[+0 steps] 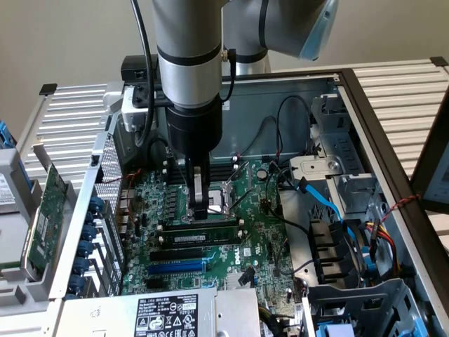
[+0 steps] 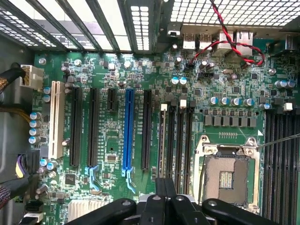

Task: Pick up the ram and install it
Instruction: 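Press down the ram until it locks into place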

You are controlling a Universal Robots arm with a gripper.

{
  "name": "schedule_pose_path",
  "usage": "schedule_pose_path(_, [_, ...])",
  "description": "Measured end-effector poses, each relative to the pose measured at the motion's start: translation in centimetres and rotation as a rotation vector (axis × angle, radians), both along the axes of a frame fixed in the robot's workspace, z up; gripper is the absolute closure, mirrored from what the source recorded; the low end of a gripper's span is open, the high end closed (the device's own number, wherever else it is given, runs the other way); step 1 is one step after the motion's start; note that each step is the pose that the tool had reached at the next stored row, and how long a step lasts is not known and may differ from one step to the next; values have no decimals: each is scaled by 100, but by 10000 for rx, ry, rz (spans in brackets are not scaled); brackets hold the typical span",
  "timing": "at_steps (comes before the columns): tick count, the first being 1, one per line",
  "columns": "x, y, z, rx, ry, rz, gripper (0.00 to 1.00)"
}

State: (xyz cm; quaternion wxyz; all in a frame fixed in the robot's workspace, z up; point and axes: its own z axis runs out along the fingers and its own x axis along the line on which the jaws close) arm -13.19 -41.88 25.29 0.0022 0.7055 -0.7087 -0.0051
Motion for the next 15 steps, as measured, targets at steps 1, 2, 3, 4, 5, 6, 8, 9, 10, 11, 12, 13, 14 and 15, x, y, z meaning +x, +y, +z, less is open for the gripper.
schedule_pose_path(1, [0, 0, 0, 0, 1, 0, 89])
schedule_pose_path(2, [0, 0, 0, 0, 0, 0, 89])
schedule_pose_path(3, [0, 0, 0, 0, 0, 0, 89])
schedule_pose_path(4, [0, 0, 0, 0, 1, 0, 89])
schedule_pose_path(5, [0, 0, 0, 0, 0, 0, 89])
schedule_pose_path(6, [0, 0, 0, 0, 0, 0, 89])
schedule_pose_path(8, [0, 0, 0, 0, 0, 0, 89])
schedule_pose_path(9, [0, 0, 0, 0, 0, 0, 89])
schedule_pose_path(10, [0, 0, 0, 0, 0, 0, 89])
schedule_pose_path(11, [0, 0, 0, 0, 0, 0, 89])
schedule_pose_path(12, [0, 0, 0, 0, 0, 0, 89])
schedule_pose_path(13, [0, 0, 0, 0, 0, 0, 89])
schedule_pose_path(14, [0, 0, 0, 0, 0, -11, 89])
schedule_pose_path(15, [0, 0, 0, -1, 1, -117, 89])
